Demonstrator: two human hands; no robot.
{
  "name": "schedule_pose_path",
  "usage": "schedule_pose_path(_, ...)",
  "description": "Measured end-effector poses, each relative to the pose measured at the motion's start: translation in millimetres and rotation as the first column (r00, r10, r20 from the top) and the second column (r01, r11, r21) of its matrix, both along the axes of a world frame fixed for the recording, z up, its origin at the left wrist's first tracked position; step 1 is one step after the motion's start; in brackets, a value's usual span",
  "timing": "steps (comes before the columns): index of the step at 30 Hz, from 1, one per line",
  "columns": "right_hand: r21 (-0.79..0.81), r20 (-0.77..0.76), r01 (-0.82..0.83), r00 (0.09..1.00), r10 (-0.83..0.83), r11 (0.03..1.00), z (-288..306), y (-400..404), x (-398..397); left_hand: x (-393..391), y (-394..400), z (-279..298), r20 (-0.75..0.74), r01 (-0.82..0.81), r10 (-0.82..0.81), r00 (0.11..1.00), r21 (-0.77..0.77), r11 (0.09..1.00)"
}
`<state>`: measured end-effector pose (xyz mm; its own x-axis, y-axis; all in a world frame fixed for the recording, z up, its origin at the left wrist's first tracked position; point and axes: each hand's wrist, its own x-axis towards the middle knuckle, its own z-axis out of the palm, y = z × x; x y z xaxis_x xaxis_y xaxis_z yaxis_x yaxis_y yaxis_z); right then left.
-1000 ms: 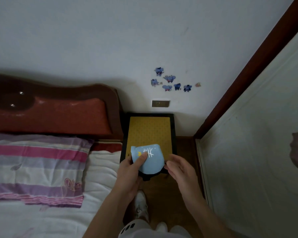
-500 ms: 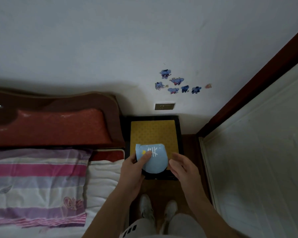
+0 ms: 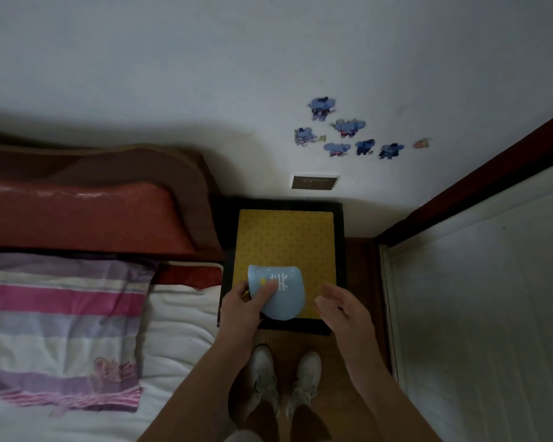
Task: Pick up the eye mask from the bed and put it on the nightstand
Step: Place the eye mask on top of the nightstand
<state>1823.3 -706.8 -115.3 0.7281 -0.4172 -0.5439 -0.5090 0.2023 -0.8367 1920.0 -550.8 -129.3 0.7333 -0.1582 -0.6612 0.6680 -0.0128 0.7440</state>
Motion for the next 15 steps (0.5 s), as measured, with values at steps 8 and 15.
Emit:
schedule_pose_path(8,0.017,-0.073,-0.017,0.997,0.018,1.000,-74,-28,13,27,-23,-117,-0.049,0.026,-0.021,0.999,0.106,0.994)
schedule_pose_path(15,0.032,-0.111,-0.022,0.994,0.026,0.999,-137,-42,25,49,-49,-199,-0.052,0.097,-0.087,0.995,0.226,0.969)
